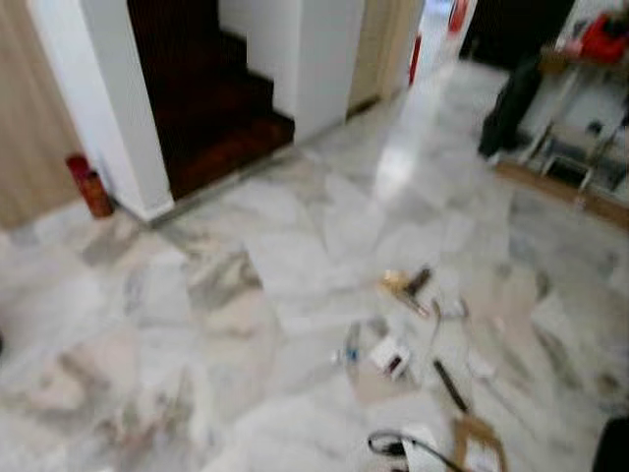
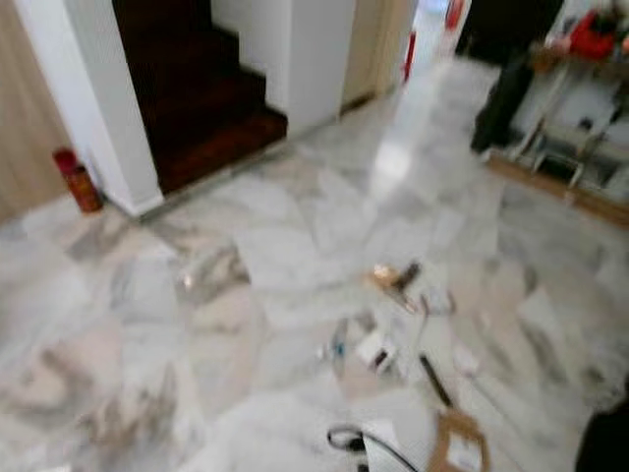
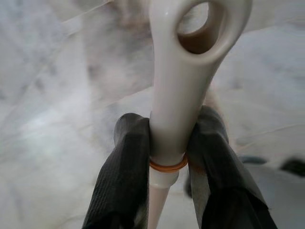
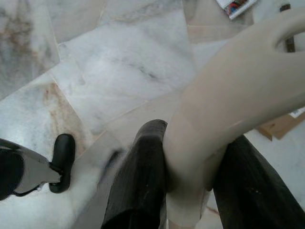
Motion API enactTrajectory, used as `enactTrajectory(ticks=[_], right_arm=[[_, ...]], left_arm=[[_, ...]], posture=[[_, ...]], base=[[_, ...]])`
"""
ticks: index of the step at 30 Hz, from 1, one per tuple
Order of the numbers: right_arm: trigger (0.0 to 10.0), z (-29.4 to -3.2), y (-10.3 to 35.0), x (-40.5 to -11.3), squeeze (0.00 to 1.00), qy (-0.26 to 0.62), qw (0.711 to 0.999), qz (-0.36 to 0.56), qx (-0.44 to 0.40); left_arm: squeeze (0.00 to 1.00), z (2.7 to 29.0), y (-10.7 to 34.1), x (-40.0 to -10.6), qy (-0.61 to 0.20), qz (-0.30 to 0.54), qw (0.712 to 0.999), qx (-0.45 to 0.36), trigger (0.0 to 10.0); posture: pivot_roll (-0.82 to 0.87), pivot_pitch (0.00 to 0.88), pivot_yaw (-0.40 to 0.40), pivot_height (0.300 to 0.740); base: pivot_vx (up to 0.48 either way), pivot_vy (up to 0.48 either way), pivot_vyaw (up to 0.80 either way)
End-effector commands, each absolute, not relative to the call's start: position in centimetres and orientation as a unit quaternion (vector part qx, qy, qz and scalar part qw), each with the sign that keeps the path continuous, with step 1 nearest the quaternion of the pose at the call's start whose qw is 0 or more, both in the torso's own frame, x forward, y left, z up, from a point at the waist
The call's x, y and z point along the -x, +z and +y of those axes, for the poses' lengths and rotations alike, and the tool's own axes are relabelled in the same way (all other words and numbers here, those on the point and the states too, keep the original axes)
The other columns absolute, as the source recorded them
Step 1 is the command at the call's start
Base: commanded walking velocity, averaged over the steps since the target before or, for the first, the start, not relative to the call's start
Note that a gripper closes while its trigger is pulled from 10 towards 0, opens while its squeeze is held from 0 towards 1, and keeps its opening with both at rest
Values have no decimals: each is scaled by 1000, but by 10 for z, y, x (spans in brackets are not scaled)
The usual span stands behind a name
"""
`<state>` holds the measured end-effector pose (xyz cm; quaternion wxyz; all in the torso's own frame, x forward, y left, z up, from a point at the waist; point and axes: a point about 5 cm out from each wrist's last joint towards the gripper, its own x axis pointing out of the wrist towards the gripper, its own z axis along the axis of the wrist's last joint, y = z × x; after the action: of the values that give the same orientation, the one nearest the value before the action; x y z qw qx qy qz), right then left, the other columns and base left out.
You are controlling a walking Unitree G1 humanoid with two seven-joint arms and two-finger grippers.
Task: Sweep floor
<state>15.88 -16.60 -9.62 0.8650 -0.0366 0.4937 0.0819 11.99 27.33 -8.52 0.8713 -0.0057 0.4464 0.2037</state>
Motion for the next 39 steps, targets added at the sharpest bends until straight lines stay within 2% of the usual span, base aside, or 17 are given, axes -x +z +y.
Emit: enactTrajectory(ticks=[1,6,10,14,21,29,32,39], right_arm=[[10000,-191,-98,-147,0,64,856,512,43],[10000,-197,-99,-141,0,67,853,515,41],[10000,-186,-99,-146,0,71,855,512,37],[10000,-185,-100,-144,0,67,855,514,33],[10000,-194,-101,-136,0,54,854,517,25],[10000,-191,-103,-133,0,55,853,519,22],[10000,-166,-105,-134,0,69,852,519,21],[10000,-150,-103,-143,0,84,853,515,28]], left_arm=[[0,265,-89,-116,205,448,870,24,10000],[0,264,-91,-108,213,450,867,30,10000],[0,265,-93,-100,214,458,863,29,10000],[0,265,-94,-97,212,462,861,26,10000],[0,269,-89,-110,197,455,868,14,10000],[0,271,-87,-116,195,448,872,12,10000],[0,270,-87,-116,195,447,873,14,10000],[0,268,-89,-110,196,451,870,19,10000]], posture=[[95,22,-114,740],[103,44,-122,740],[85,59,-112,740],[66,67,-101,740],[49,83,-81,740],[51,90,-78,740],[60,99,-85,740],[70,106,-98,740]], base=[[259,0,0],[259,0,0],[257,0,0],[259,0,0],[256,0,0],[252,0,0],[255,0,0],[251,0,0]])
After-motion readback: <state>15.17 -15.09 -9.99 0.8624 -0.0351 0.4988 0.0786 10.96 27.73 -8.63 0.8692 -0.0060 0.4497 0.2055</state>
